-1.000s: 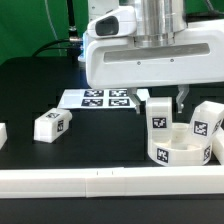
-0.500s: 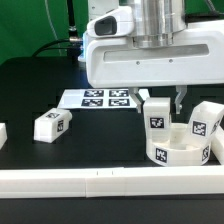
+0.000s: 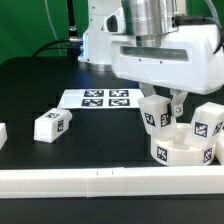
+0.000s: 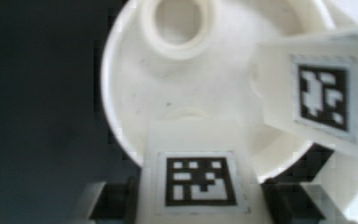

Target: Assemble stool

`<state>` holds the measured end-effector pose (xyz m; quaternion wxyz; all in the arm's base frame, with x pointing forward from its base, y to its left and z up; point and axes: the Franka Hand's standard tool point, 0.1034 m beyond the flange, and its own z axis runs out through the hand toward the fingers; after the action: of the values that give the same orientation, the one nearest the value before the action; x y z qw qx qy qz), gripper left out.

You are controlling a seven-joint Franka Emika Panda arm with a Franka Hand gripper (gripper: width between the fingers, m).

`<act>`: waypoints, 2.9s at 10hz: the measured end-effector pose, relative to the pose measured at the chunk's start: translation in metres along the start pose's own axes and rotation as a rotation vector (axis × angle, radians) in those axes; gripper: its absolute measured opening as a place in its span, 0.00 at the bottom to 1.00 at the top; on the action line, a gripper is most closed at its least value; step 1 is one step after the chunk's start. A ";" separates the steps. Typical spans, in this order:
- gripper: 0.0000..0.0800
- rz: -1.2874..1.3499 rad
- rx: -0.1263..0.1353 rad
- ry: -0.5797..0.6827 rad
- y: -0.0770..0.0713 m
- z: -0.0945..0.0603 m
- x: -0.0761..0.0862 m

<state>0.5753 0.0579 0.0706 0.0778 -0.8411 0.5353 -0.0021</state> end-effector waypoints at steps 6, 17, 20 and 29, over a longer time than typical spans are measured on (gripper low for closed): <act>0.42 0.392 0.014 -0.020 0.000 0.001 0.000; 0.77 1.069 0.084 -0.104 -0.010 -0.013 -0.002; 0.81 0.942 0.091 -0.127 -0.014 -0.026 -0.006; 0.81 -0.110 0.069 -0.072 -0.028 -0.033 -0.013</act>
Offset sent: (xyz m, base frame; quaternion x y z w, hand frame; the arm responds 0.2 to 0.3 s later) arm 0.0000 0.0000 0.0000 0.0000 0.0000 0.1296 0.9916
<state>0.5917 0.0764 0.1084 0.1257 -0.8656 0.4846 0.0057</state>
